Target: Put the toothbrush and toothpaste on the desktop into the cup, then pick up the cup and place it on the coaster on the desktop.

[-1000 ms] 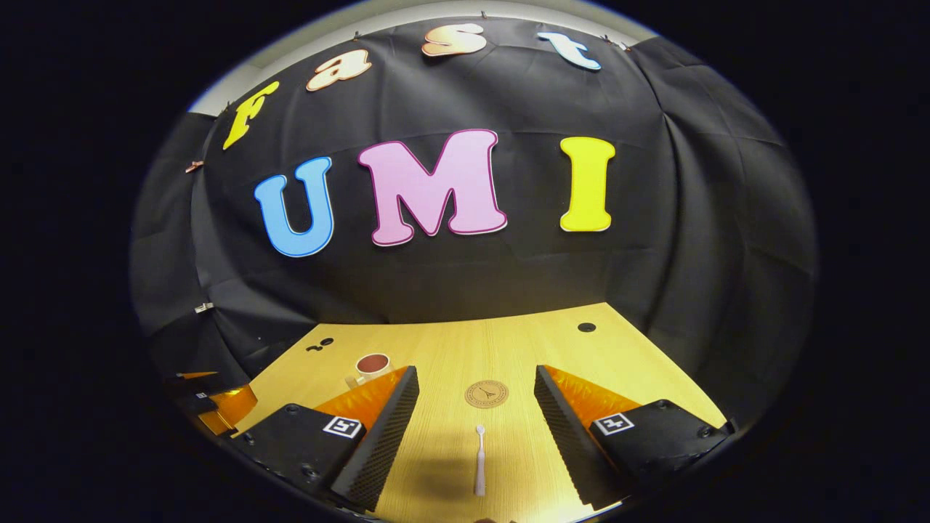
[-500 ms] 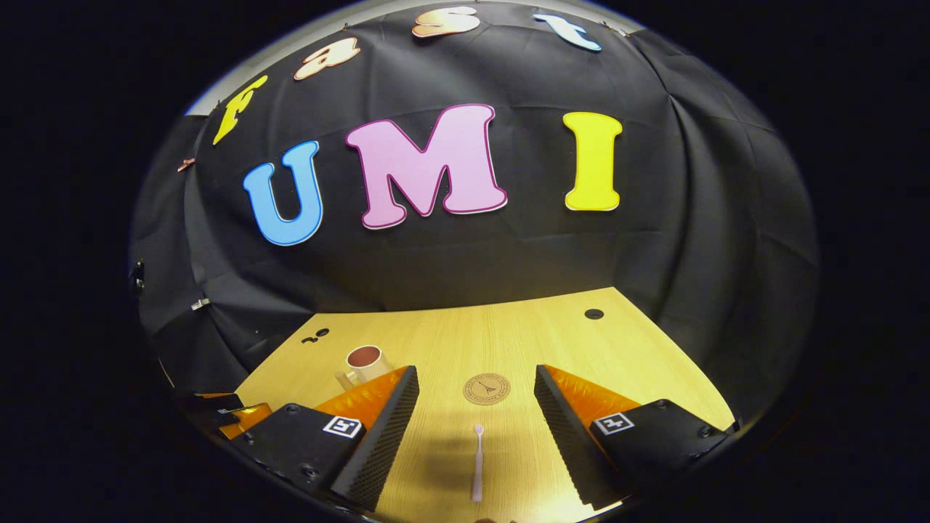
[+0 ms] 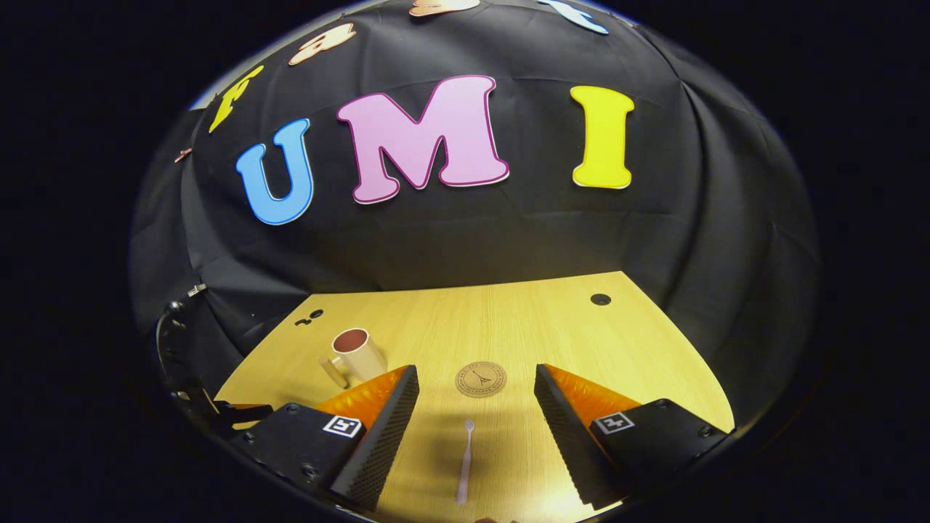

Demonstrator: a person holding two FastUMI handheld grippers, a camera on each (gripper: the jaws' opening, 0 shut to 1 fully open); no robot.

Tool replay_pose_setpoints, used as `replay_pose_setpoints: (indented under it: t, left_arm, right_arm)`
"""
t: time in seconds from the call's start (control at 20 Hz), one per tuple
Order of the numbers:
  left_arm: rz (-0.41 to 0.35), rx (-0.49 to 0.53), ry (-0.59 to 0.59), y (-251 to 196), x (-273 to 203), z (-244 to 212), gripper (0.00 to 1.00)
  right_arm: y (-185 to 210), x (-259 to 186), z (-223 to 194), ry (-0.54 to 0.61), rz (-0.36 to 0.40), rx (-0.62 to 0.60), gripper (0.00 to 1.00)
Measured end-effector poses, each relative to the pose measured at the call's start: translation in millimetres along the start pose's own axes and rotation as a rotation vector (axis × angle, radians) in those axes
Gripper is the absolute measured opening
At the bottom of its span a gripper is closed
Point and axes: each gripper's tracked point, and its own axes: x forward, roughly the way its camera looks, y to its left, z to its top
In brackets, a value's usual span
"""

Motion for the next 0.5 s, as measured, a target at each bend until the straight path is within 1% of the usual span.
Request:
replay_pose_setpoints:
  t: [0.2,0.5]
  left_arm:
    - [-0.02,0.032,0.085,-2,32,-28,0.98]
    - [-0.035,0.049,0.193,0,57,-63,0.98]
  right_arm:
    - [-2,8,-5,0.019,0.005,-0.011,0.98]
    - [-8,16,-19,0.066,-0.003,-0.004,0.98]
